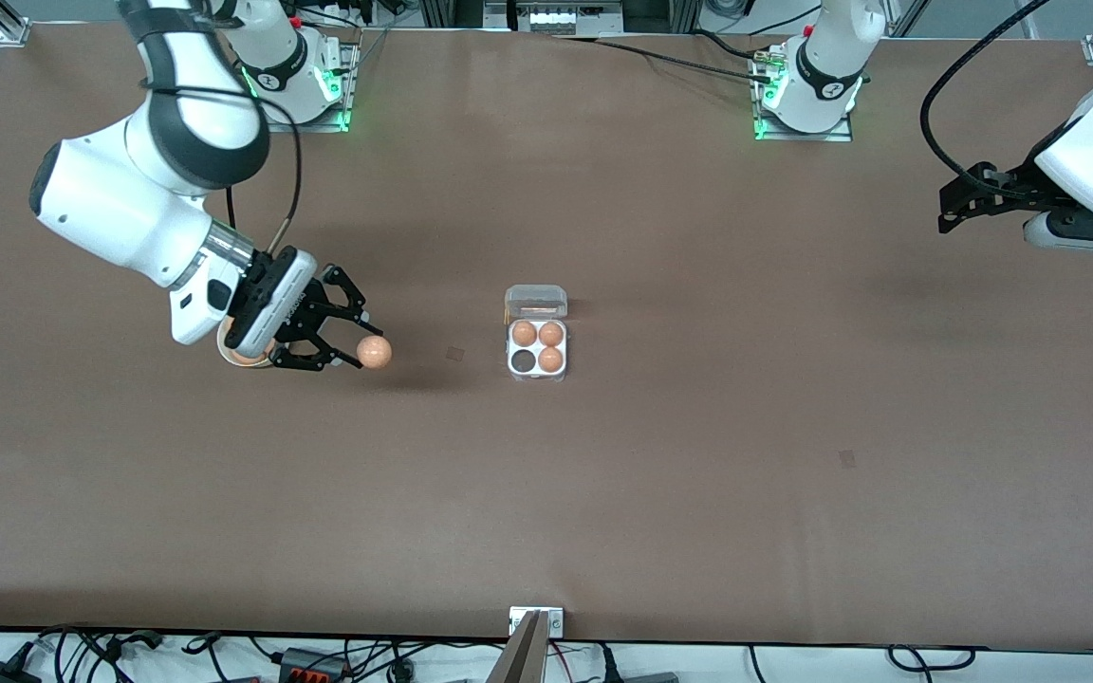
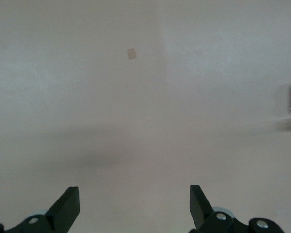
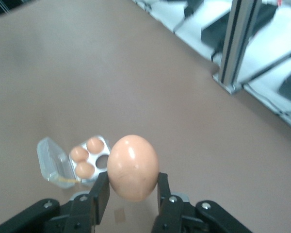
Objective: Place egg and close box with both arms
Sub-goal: 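Carry the egg with the right gripper to the carton's empty slot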
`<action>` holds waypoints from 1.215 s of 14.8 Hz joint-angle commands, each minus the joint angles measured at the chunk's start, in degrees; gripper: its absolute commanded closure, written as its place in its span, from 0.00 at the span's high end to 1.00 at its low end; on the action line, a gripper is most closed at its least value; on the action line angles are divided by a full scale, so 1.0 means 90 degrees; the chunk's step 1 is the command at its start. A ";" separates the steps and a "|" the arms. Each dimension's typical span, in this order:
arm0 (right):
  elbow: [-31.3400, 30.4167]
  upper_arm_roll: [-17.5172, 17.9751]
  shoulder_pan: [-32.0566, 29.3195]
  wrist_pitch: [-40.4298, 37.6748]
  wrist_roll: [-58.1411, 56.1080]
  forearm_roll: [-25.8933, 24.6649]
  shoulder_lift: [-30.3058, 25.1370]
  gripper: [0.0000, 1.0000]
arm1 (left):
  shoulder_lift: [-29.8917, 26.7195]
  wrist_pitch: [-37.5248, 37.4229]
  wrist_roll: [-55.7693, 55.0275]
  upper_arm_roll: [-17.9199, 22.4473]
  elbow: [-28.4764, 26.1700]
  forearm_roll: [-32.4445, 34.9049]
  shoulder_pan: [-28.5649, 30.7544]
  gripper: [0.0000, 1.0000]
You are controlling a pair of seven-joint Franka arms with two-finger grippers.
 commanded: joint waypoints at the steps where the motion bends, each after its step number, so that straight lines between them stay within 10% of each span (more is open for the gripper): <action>1: 0.0089 0.0021 -0.0150 -0.0268 -0.1852 0.1640 0.0304 0.27 | -0.0019 -0.0127 0.0072 -0.0015 0.0112 0.0007 0.0005 1.00; 13: 0.0128 0.0021 0.0386 -0.1353 -0.7569 0.6116 0.2540 0.27 | -0.0019 -0.0127 0.0082 0.0024 0.0112 0.0007 0.0005 1.00; 18: 0.0312 0.0021 0.0836 -0.1314 -0.8090 0.6870 0.3029 0.27 | -0.0019 -0.0127 0.0101 0.0034 0.0112 0.0007 0.0005 1.00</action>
